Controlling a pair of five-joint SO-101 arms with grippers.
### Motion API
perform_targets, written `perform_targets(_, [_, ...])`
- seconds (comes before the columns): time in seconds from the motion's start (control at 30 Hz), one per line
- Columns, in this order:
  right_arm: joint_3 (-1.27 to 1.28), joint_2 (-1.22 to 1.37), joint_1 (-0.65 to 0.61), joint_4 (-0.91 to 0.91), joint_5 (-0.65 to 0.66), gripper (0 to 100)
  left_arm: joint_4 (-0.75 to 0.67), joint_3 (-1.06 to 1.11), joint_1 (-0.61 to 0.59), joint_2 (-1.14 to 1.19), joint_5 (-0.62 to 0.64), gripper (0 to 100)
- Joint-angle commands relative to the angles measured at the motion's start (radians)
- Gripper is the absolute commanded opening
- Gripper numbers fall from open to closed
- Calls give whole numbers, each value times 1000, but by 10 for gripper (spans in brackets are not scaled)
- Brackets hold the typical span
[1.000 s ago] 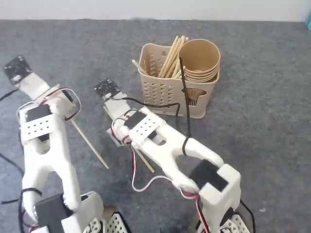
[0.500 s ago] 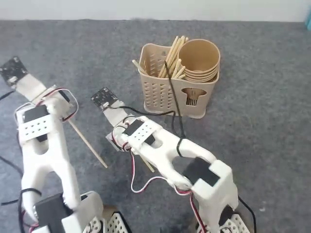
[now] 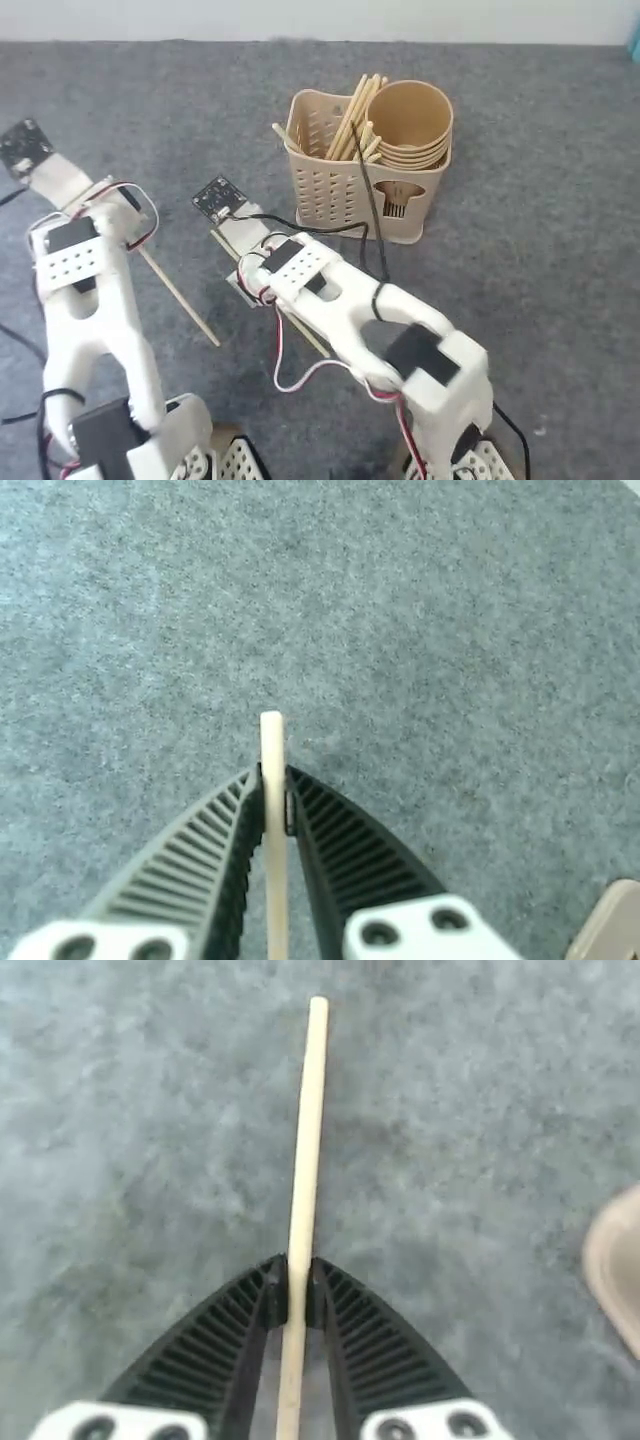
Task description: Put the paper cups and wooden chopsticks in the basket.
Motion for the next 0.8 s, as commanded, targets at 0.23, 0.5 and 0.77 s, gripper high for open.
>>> perform_targets(0.23, [339, -826, -59, 35, -31, 6, -135, 25, 44, -63, -5, 13])
perform_targets(0.5, [566, -1290, -5, -122, -26, 6, -141, 41, 74, -64, -11, 13])
perform_targets(0.77, [836, -1567, 5, -524, -32, 6, -387, 271, 146, -232, -12, 13])
